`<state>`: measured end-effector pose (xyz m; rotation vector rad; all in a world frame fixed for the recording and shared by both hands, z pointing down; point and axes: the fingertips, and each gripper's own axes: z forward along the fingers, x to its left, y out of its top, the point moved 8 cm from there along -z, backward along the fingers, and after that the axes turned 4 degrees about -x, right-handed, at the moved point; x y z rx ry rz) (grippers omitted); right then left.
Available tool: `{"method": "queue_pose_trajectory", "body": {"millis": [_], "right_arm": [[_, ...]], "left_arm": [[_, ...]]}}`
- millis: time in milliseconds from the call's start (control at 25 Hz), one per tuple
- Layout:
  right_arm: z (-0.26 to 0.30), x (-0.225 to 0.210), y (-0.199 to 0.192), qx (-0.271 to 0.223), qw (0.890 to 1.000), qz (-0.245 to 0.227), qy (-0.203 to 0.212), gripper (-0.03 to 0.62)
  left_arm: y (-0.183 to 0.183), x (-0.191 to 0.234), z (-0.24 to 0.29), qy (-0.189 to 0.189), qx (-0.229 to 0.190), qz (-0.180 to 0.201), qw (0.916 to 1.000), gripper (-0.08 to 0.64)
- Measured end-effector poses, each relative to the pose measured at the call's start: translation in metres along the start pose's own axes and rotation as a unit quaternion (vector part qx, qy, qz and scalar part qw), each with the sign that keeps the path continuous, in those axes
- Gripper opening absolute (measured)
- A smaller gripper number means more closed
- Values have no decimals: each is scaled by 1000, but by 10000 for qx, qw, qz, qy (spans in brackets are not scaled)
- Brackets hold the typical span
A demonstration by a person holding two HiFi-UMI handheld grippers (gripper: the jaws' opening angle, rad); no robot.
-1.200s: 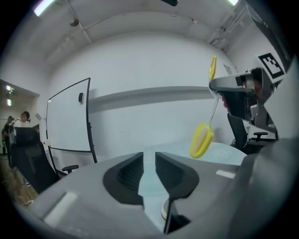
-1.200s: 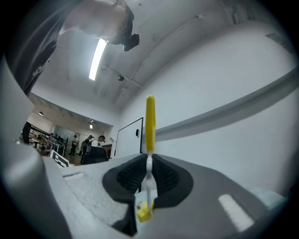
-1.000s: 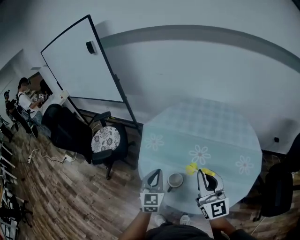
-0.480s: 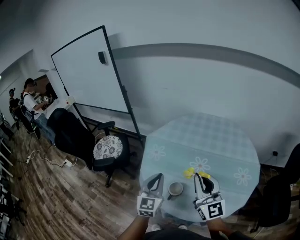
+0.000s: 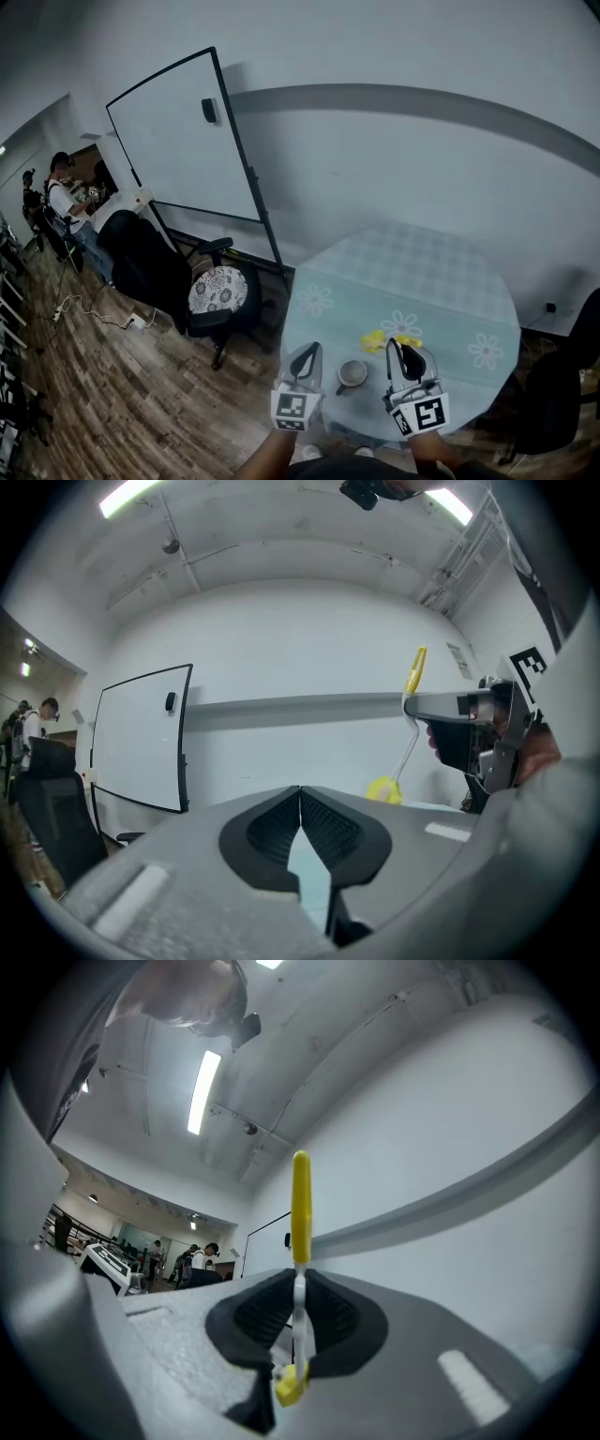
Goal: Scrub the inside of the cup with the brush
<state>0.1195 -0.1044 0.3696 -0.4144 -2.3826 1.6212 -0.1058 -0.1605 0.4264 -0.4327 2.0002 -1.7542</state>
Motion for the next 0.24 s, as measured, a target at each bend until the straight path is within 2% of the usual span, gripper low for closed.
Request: {"method": "queue_pose_trajectory", "body": {"millis": [240], "right_arm": [[1, 7, 6, -48, 10000, 19, 31, 37]], "left_arm": [[6, 7, -9, 146, -15, -32, 9999, 8]]}}
